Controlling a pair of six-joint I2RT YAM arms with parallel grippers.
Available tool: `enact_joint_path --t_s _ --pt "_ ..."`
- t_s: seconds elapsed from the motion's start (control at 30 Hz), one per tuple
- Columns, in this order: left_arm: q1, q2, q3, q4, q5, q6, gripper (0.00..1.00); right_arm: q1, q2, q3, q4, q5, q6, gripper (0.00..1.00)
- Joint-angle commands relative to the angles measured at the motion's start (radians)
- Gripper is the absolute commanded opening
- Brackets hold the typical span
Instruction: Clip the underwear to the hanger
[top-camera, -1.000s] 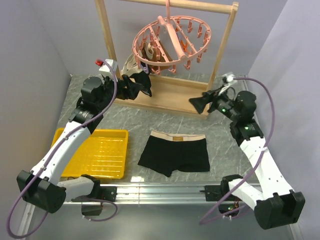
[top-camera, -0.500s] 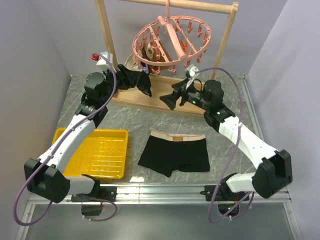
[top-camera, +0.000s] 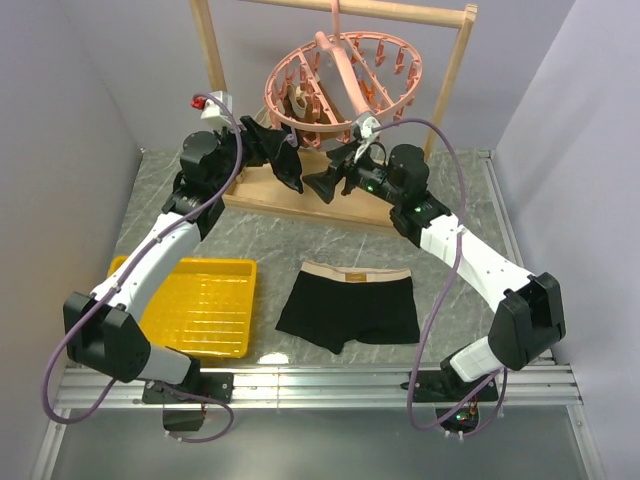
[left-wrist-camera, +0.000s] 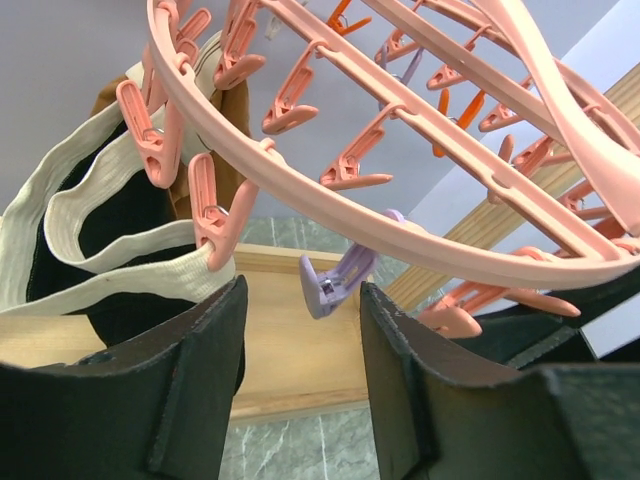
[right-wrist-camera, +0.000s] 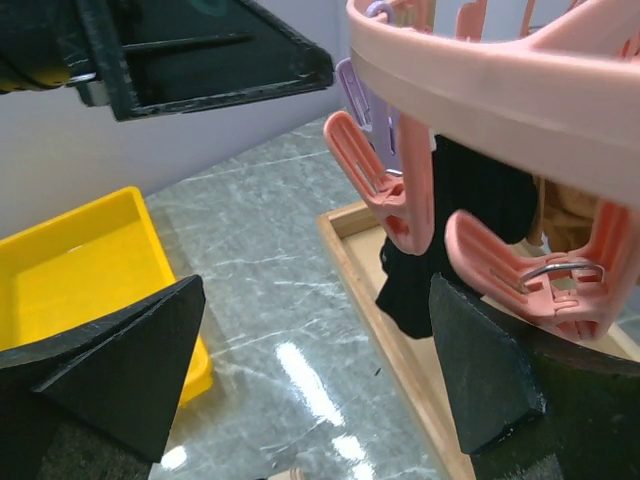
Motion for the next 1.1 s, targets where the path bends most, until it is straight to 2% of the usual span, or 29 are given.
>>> enact_joint_path --t_s 0.0,0.27,0.37,0.57,0.67,1.07 --pt "0.004 0.023 0.060 0.037 -0.010 -0.015 0.52 0.021 -0.008 -0.042 0.138 0.054 -0.028 1.00" --pt "0.003 0.063 0.090 0.034 0.006 -0.023 0.45 0.110 -0.013 -0.183 0.365 0.211 -0.131 1.00" --pt "0.003 0.070 0.106 0.025 0.013 -0.029 0.35 0.127 0.007 -0.214 0.473 0.272 -0.152 0.99" --pt "0.003 0.067 0.109 0.008 0.043 -0.032 0.23 0.125 0.071 -0.179 0.609 0.295 -0.179 0.91" --pt "0.003 0.072 0.123 -0.012 0.061 -0.032 0.18 0.127 0.110 -0.141 0.626 0.289 -0.182 0.84" --pt "0.003 0.081 0.156 -0.064 0.107 -0.021 0.07 0.125 0.188 -0.042 0.651 0.245 -0.143 0.70"
